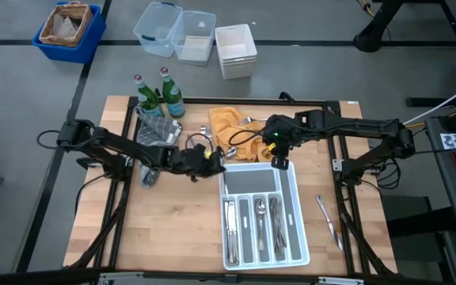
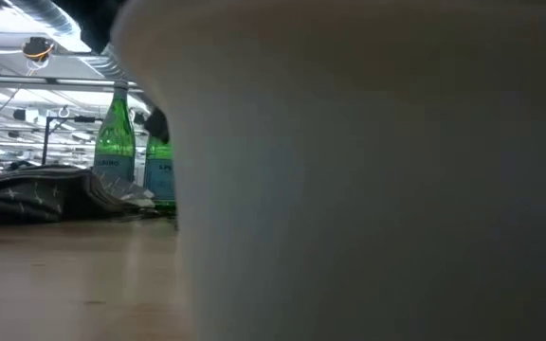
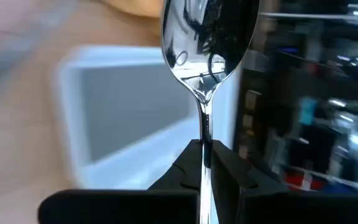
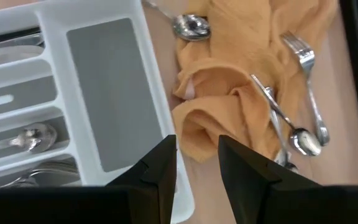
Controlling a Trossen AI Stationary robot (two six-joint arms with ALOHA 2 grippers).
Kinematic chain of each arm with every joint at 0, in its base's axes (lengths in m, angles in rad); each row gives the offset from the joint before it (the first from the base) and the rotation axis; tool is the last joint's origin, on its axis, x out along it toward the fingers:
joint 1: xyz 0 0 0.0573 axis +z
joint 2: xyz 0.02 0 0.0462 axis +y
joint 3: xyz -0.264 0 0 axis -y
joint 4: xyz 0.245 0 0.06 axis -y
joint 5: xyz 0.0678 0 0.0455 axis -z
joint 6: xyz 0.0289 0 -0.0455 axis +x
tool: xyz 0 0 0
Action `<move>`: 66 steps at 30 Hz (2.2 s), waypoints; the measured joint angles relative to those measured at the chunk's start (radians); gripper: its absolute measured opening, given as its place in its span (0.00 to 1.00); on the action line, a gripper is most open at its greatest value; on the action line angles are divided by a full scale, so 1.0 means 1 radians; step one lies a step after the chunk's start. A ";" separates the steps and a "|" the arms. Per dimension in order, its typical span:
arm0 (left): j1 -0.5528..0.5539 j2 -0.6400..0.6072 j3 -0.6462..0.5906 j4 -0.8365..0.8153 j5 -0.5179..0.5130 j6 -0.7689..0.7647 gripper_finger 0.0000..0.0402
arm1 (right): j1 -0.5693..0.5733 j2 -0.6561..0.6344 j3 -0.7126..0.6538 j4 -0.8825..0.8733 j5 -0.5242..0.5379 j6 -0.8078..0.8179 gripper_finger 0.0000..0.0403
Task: Sort silverware
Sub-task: Put the spoon into the silverware tray, then put the table knife into the silverware tray
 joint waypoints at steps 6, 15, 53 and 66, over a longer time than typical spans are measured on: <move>-0.107 0.123 0.101 0.090 -0.065 0.009 0.01 | 0.000 0.000 0.000 0.001 0.077 0.029 0.30; -0.172 0.373 0.329 0.082 0.024 0.001 0.02 | 0.000 0.000 0.000 -0.008 0.125 0.224 0.30; -0.238 0.707 0.675 -0.097 0.069 -0.170 0.20 | 0.001 0.000 -0.001 -0.083 0.026 0.259 0.30; -0.203 0.627 0.674 -0.035 0.118 0.047 0.23 | 0.141 0.000 -0.002 -0.218 0.052 0.400 0.30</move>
